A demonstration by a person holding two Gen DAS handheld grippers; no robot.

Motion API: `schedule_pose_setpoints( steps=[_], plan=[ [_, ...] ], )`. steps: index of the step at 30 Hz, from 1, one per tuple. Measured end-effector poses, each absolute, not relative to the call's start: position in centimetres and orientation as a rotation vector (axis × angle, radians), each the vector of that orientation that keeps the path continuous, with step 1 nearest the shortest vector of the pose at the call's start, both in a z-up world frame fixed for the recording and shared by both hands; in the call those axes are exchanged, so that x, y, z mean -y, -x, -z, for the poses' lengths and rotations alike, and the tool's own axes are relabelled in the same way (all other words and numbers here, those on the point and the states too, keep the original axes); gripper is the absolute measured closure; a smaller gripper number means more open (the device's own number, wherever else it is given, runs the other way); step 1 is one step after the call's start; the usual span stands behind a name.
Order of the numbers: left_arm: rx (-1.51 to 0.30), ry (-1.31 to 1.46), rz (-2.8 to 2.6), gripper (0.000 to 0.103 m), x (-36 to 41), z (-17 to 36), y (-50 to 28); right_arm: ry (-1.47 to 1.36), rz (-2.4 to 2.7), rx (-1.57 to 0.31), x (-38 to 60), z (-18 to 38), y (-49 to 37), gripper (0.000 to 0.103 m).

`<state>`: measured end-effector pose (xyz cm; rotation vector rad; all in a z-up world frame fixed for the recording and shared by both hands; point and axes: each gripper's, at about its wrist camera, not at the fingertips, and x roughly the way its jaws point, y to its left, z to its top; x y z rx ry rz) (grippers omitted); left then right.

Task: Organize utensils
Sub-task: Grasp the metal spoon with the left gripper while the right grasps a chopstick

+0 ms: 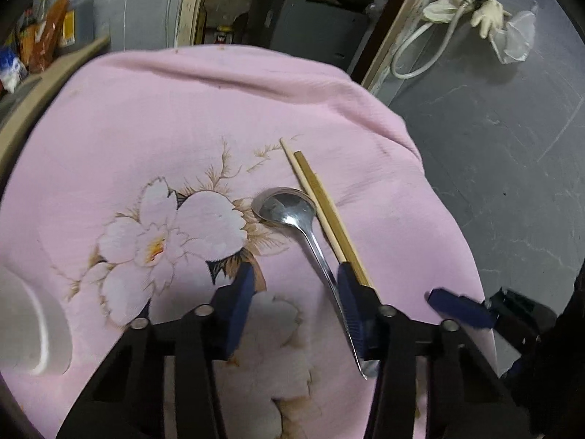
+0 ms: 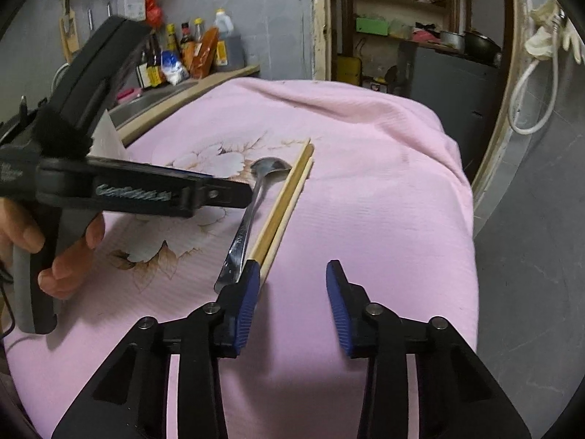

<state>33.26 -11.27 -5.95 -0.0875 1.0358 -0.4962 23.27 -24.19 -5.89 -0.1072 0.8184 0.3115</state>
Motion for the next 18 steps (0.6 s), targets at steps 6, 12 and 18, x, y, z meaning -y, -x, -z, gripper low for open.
schedule_pose_setpoints(
  steps=[6,12,18],
  plan=[
    [-1.053,0.118,0.509,0.078,11.9,6.2,-34.8,0.149,-0.298,-0.842,23.3,6.3,-25.0,0.075],
    [-1.082,0.162,0.532,0.094,11.9,6.3,-35.8,0.189,-0.272,-0.866,22.7,6.8,-26.7,0.076],
    [-1.085,0.139,0.515,0.097,10.2,6.0,-35.1,0.148,-0.266,-0.881,23.3,6.5,-28.5,0.096]
  ],
)
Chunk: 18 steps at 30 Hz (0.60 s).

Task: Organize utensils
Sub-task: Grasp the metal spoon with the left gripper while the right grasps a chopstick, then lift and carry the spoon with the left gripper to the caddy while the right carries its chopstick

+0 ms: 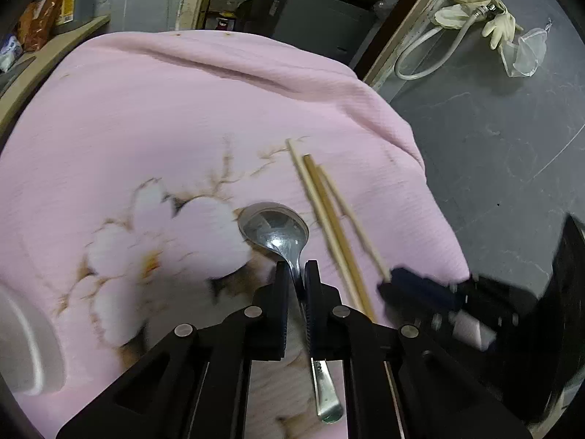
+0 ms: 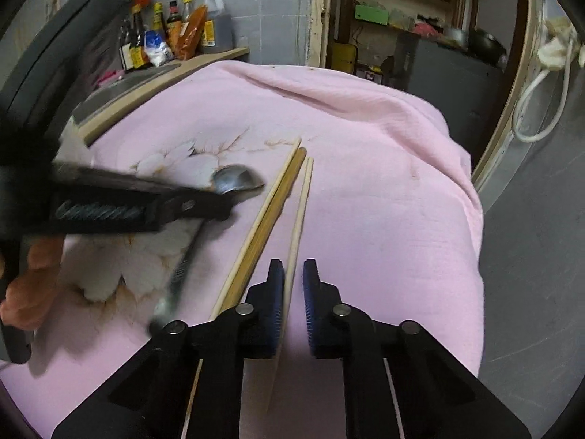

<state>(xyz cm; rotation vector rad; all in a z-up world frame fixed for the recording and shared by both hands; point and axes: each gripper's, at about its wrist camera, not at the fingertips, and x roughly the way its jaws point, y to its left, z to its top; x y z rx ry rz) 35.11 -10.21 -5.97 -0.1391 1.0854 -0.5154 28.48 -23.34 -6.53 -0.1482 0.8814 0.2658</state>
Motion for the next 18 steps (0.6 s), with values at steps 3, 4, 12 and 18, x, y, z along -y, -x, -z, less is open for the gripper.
schedule_pose_setpoints(
  steps=[3,4,12,18],
  plan=[
    [-1.088,0.119,0.513,0.097,9.5,5.7,-34.8,0.121,-0.275,-0.899,23.5,6.4,-29.7,0.095],
    [-1.091,0.113,0.516,0.097,9.4,5.7,-34.8,0.121,-0.282,-0.913,23.3,6.4,-30.3,0.095],
    [-1.137,0.107,0.542,0.097,9.7,6.0,-35.9,-0.003,-0.316,-1.024,23.8,6.9,-35.2,0.097],
    [-1.042,0.058,0.526,0.103,9.9,5.2,-34.0,-0.017,-0.294,-0.961,24.0,6.6,-33.3,0.1]
  ],
)
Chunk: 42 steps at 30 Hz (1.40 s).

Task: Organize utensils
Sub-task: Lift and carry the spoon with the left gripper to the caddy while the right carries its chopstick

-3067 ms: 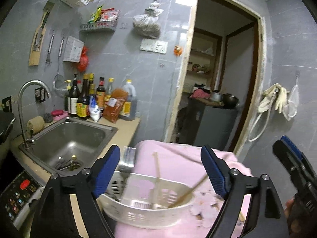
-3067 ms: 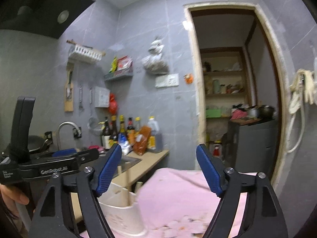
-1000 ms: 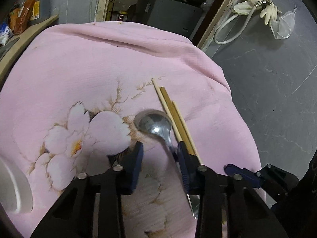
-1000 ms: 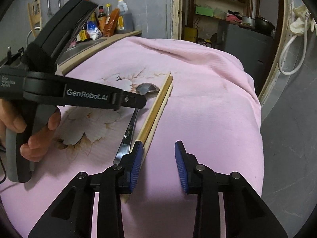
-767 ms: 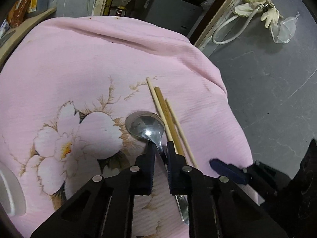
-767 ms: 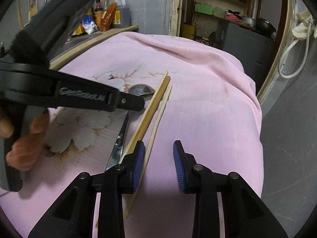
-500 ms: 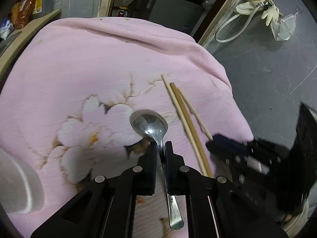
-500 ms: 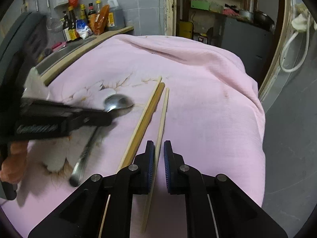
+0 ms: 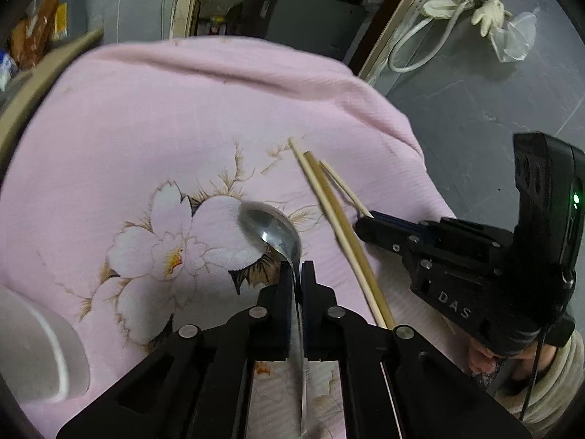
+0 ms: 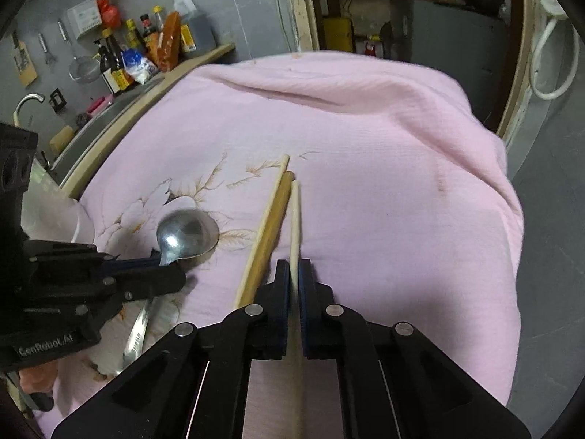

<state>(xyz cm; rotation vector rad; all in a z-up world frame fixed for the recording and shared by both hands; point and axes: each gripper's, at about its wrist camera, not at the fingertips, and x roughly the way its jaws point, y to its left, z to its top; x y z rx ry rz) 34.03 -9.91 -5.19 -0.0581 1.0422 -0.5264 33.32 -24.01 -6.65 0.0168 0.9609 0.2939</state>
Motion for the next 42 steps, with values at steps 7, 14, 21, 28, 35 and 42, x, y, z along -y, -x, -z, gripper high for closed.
schedule_pose_setpoints(
  steps=[7,14,21,28,35,42],
  plan=[
    [-0.779,-0.022,0.487,0.103,9.4,1.3,-29.6,0.042,-0.232,-0.682,23.2,3.3,-27.5,0.1],
    [-0.525,-0.031,0.438,0.103,8.4,-2.3,-25.7,0.127,-0.145,-0.304,21.7,-1.1,-21.8,0.1],
    [-0.279,-0.06,0.385,0.103,7.6,-5.8,-21.6,0.193,-0.086,-0.031,19.4,-4.4,-18.4,0.101],
    [-0.124,-0.1,0.328,0.103,5.0,-8.7,-19.3,0.192,-0.07,0.135,16.6,-6.8,-17.2,0.1],
    [-0.075,-0.102,0.275,0.103,-0.1,-10.1,-18.7,0.158,-0.097,0.256,13.2,-8.5,-16.7,0.1],
    [-0.029,-0.03,0.16,0.103,-6.9,-11.4,-19.1,0.032,-0.234,0.293,8.4,-9.6,-18.5,0.101]
  ],
)
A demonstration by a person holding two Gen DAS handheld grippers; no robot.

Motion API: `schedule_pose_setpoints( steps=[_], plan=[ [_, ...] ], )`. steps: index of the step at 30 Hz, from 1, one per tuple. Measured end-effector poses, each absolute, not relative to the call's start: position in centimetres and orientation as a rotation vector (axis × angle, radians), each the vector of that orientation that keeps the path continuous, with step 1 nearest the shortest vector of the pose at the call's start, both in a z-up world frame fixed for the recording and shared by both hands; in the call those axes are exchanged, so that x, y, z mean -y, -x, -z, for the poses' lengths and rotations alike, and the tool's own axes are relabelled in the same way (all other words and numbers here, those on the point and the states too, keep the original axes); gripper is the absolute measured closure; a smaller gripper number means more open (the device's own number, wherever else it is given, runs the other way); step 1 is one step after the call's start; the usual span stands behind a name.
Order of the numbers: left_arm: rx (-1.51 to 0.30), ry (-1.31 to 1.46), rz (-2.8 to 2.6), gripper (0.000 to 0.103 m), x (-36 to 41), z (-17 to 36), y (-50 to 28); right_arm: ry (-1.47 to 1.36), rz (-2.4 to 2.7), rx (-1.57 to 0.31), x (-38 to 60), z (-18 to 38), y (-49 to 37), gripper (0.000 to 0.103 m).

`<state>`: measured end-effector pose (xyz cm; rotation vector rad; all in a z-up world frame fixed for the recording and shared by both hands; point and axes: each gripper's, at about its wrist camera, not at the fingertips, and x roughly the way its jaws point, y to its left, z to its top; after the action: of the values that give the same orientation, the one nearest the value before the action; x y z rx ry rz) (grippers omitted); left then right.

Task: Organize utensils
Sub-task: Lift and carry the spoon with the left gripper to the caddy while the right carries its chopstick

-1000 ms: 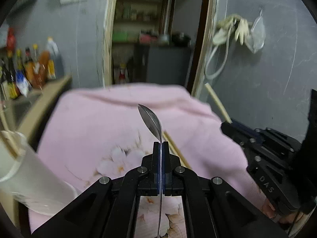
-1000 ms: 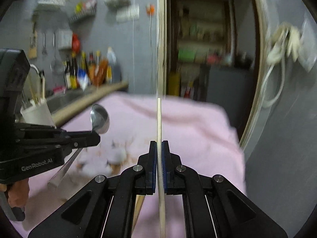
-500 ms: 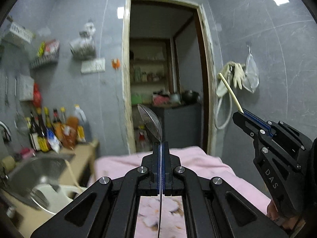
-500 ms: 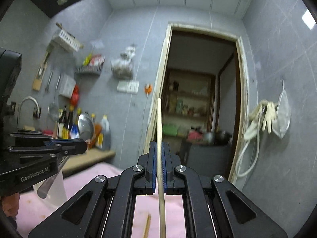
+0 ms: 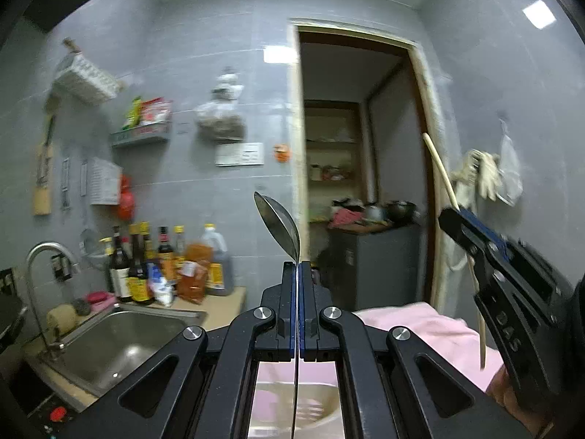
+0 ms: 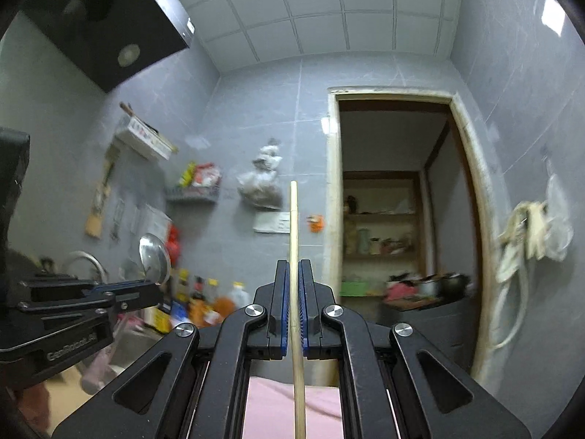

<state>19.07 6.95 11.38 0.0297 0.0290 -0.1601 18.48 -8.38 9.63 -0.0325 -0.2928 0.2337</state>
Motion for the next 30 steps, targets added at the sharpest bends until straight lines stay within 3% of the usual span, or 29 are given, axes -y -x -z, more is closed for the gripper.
schedule_pose_setpoints(
  steps=[12,30],
  plan=[
    [-0.158,0.317,0.064,0.103,-17.1,-11.0,-24.8,-0.259,-0.535,0.203,4.8,-11.2,-23.2,0.101],
    [-0.194,0.354,0.001,0.103,-17.5,-7.4,-27.1,-0.169,-0.517,0.178,0.8,-7.2,-25.5,0.101]
  ],
)
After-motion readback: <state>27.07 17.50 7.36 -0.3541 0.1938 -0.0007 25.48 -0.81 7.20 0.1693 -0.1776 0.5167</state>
